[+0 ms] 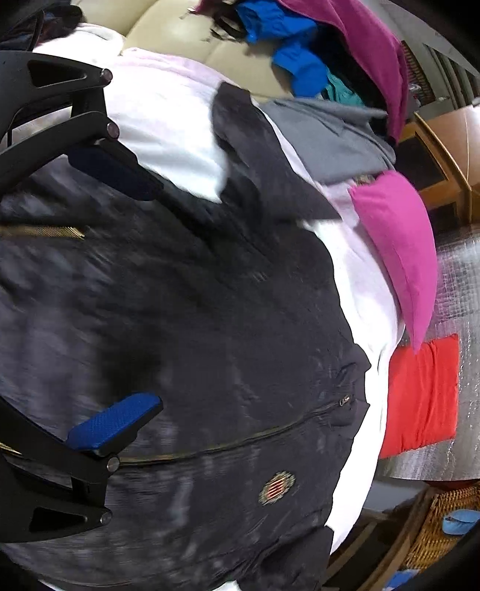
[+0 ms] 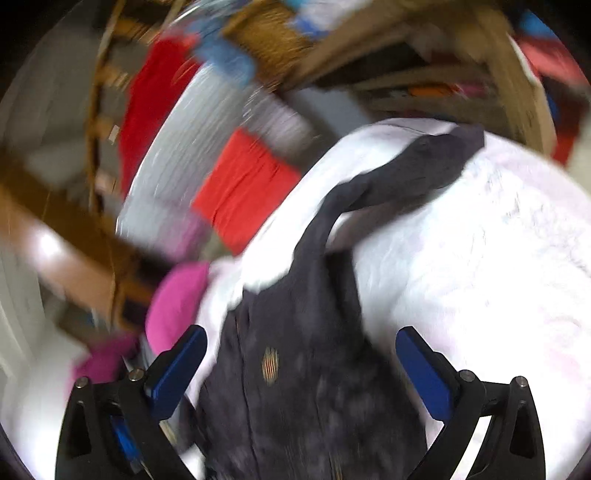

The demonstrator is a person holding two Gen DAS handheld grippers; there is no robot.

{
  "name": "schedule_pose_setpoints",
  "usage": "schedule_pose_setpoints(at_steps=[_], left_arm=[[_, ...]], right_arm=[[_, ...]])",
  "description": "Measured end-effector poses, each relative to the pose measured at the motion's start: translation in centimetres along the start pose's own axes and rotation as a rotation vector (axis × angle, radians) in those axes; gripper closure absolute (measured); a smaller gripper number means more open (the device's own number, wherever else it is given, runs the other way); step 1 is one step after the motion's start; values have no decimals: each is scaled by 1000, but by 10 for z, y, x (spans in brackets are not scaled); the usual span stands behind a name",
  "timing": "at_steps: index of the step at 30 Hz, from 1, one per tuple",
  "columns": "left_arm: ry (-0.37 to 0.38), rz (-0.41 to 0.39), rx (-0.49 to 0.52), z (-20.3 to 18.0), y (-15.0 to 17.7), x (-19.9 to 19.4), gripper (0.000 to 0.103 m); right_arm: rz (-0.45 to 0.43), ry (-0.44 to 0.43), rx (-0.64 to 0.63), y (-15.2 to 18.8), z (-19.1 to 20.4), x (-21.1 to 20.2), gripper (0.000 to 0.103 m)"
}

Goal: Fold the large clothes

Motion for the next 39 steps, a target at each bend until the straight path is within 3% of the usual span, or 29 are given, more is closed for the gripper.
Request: schedule_pose_setpoints(at_steps=[5, 7, 12, 14, 16, 19, 20, 22, 26, 28, 31, 36, 39], left_arm=[[14, 11, 35, -26, -11, 31, 0], [14, 59, 55, -32, -5, 45, 0], [71, 99, 46, -37, 0, 57, 0], [122, 125, -2, -34, 2, 62, 0], [178, 144, -67, -27, 4, 66, 0], [170, 151, -62, -26, 3, 63, 0], [164, 145, -65, -26, 4, 62, 0], [162, 132, -70, -28, 1, 61, 0], [178, 165, -65, -28, 6, 54, 0], [194, 199, -75, -28, -9, 57, 0], [144, 117, -122, -7, -27, 38, 0], [66, -57, -201, 39, -59, 1, 0], [50, -80, -270, 67, -63, -1, 0]], right_arm=[[-50, -27, 225, -57, -41, 50, 0], [-59, -22, 287, -72, -54, 68, 0], [-81, -16, 392, -109, -86, 107, 0], [-82, -34, 449, -125, -104, 124, 0], [-86, -38, 480, -138, -113, 134, 7], [-89, -7, 486, -148, -124, 148, 48], [-85, 4, 478, -149, -124, 153, 69], [-86, 18, 457, -149, -120, 157, 80], [-160, -30, 337, -153, -77, 137, 86], [-170, -68, 243, -149, -43, 124, 86], [-185, -155, 118, -134, 13, 103, 86], [-103, -249, -78, -61, 107, 98, 86], [-1, -281, -151, 0, 142, 108, 86]])
Point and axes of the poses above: each gripper's, at about its wrist camera, not at the fingertips, and x roughly the way its jaws point, z to its left, y to its underside, the point moved 9 cm from there along x, roughly the way its jaws point, and after that the axes turned 7 degrees about y, right-handed, at the moved point
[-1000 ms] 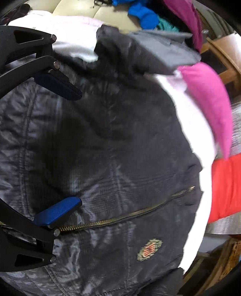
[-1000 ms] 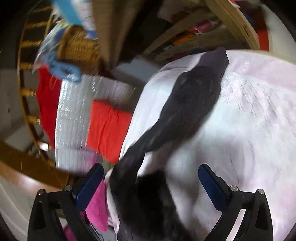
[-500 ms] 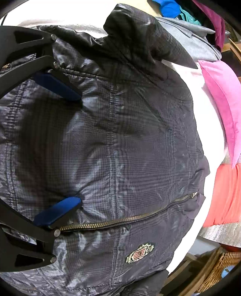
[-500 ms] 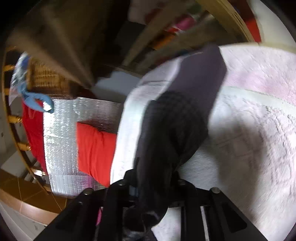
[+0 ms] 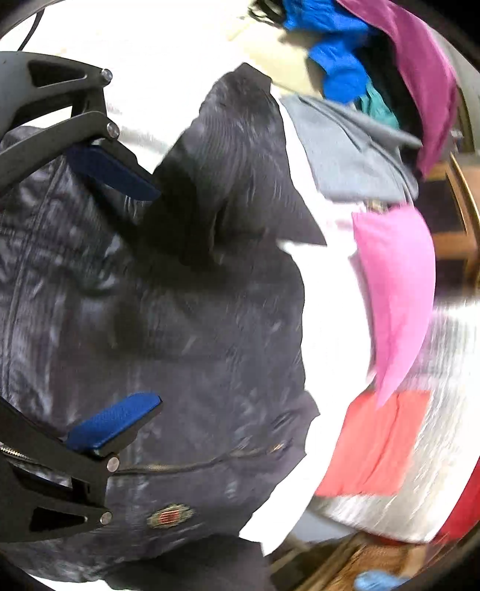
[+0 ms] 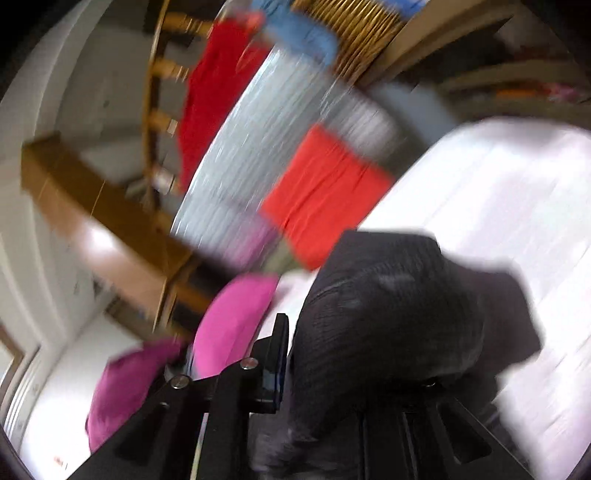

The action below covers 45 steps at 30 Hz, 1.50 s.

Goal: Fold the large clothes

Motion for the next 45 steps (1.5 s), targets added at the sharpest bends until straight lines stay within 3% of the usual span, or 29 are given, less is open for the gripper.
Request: schedule_pose_setpoints(at_steps=[6, 9, 10, 11, 12, 13, 17, 19, 23, 26, 27, 30, 34, 38, 40, 41, 43, 45], left_arm=[[-11, -30, -72, 33, -10, 3, 0], [5, -50, -60, 31, -7, -1, 0], [19, -55, -55, 26, -4, 0, 0], [40, -57, -49, 20, -1, -3, 0], [69, -59, -38, 14, -1, -4, 0], [88, -61, -28, 9, -2, -5, 0], [175, -66, 15, -22, 0, -10, 0], [219, -63, 49, -40, 3, -11, 0], [327, -32, 96, -80, 14, -18, 0], [395, -25, 126, -113, 27, -28, 0], [404, -18, 150, -129, 32, -30, 0], [401, 5, 207, -164, 43, -26, 0], [346, 27, 283, -196, 48, -9, 0], [287, -10, 286, -198, 47, 3, 0], [282, -24, 266, -191, 44, 9, 6], [294, -21, 258, -189, 42, 11, 17], [293, -8, 258, -183, 40, 16, 37], [277, 3, 254, -171, 36, 19, 63]], right_arm=[[267, -4, -27, 130, 24, 48, 83], [376, 12, 1, 161, 21, 65, 74], [404, 24, 22, 165, 18, 67, 55], [420, 25, 44, 169, 15, 62, 27], [418, 8, 70, 166, 15, 56, 11], [407, -5, 75, 167, 10, 43, 9], [422, -77, 102, 152, 6, 6, 9], [374, -88, 109, 130, -1, -18, 9], [243, -34, 144, 80, -31, -50, 9], [128, 100, 198, 54, -75, -61, 10], [116, 139, 225, 49, -92, -58, 16], [189, 150, 305, 48, -115, -33, 34], [209, 283, 227, 50, -132, -11, 37], [252, 346, 180, 60, -145, 1, 42], [276, 386, 151, 68, -148, 6, 55], [283, 412, 126, 72, -150, 7, 62], [273, 443, 95, 73, -149, 6, 65], [254, 460, 74, 69, -143, 3, 69]])
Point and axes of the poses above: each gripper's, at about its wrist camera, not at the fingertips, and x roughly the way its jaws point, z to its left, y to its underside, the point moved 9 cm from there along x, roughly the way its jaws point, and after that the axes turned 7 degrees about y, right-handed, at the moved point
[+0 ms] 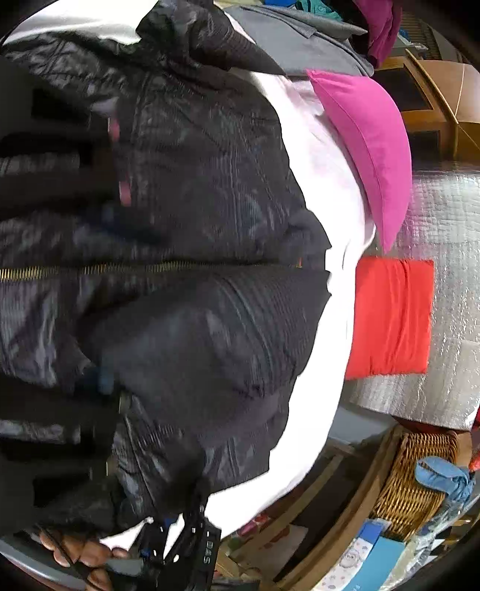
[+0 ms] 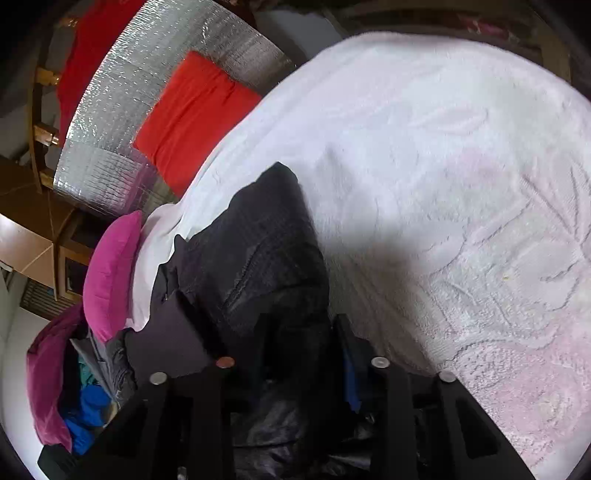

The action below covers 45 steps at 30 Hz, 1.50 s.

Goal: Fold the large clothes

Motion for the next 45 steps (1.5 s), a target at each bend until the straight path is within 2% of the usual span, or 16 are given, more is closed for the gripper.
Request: schedule_pose_setpoints(at_steps=[7, 8, 9, 11, 17, 20, 27, 35, 45], left_arm=[[42, 56, -195, 65, 6, -12, 63], [53, 62, -206, 72, 8, -14, 57], [66, 73, -215, 78, 10, -16, 47], [87, 98, -229, 89, 16, -18, 37], [150, 136, -250, 103, 26, -20, 32], [195, 172, -299, 108, 31, -14, 30], [264, 218, -309, 114, 37, -6, 27], [274, 237, -282, 119, 48, -7, 27], [299, 203, -383, 141, 51, -19, 23]], right_arm=[[-23, 61, -38, 4, 4, 2, 69], [-23, 63, -37, 4, 4, 2, 69], [-22, 64, -35, 4, 4, 4, 69], [-18, 67, -34, 4, 4, 5, 69], [-9, 63, -37, 5, 5, 7, 69], [-7, 63, -31, 5, 2, 7, 69], [4, 60, -32, 5, -1, 7, 69], [5, 61, -25, 5, -1, 6, 69], [6, 59, -12, 5, 0, 4, 66]])
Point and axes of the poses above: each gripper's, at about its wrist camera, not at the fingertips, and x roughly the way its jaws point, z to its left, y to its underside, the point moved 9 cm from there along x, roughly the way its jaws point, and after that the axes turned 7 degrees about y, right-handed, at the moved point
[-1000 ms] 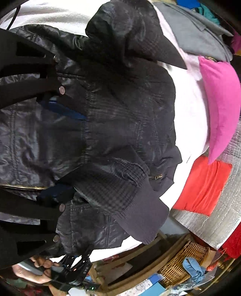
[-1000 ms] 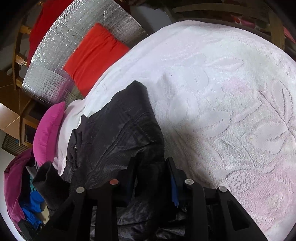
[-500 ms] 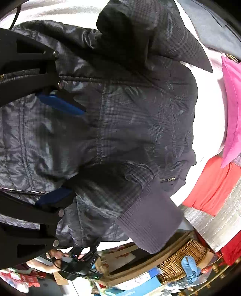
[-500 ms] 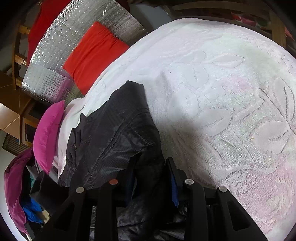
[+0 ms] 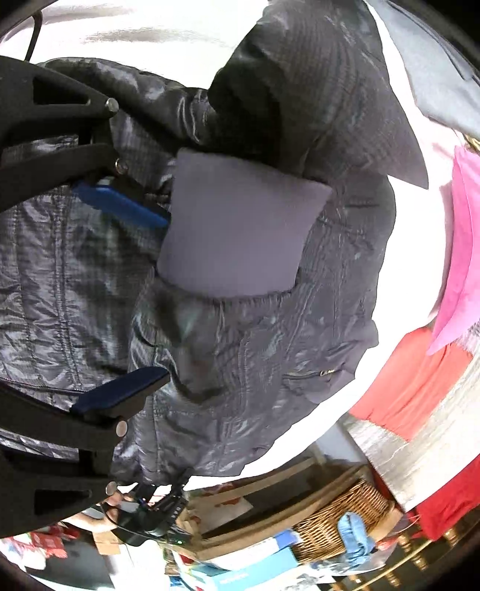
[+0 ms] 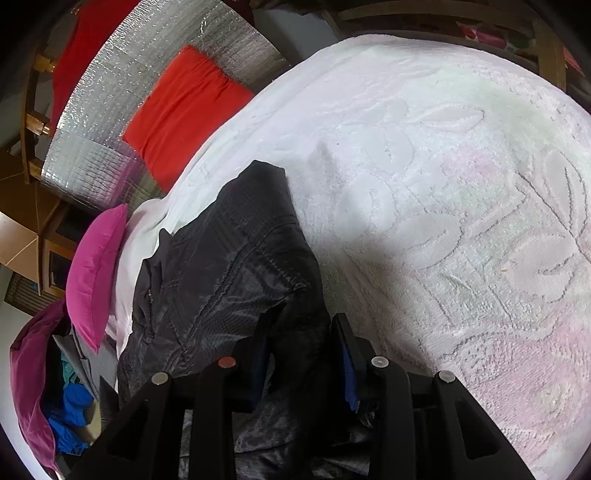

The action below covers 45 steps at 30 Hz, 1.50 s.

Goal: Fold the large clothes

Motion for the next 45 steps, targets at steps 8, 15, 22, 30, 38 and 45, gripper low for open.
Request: schedule_pose_setpoints(at_steps=[8, 15, 22, 30, 38, 45], left_arm=[[16, -70, -121, 16, -12, 0, 23], [18, -127, -149, 17, -25, 4, 48], [-86, -191, -4, -6, -39, 3, 63], [-207, -236, 50, 8, -58, 3, 76], [-225, -164, 31, 14, -49, 6, 61], [-229, -251, 188, -8, -43, -33, 41]], right_arm=[[13, -45, -22, 2, 12, -1, 46], [-9, 13, -104, 8, 18, 4, 46], [-80, 96, -180, 6, 18, -4, 69], [-78, 96, -192, 5, 16, -4, 73], [-37, 66, -110, 1, 7, -10, 66], [-251, 48, -76, -17, 15, -59, 59]])
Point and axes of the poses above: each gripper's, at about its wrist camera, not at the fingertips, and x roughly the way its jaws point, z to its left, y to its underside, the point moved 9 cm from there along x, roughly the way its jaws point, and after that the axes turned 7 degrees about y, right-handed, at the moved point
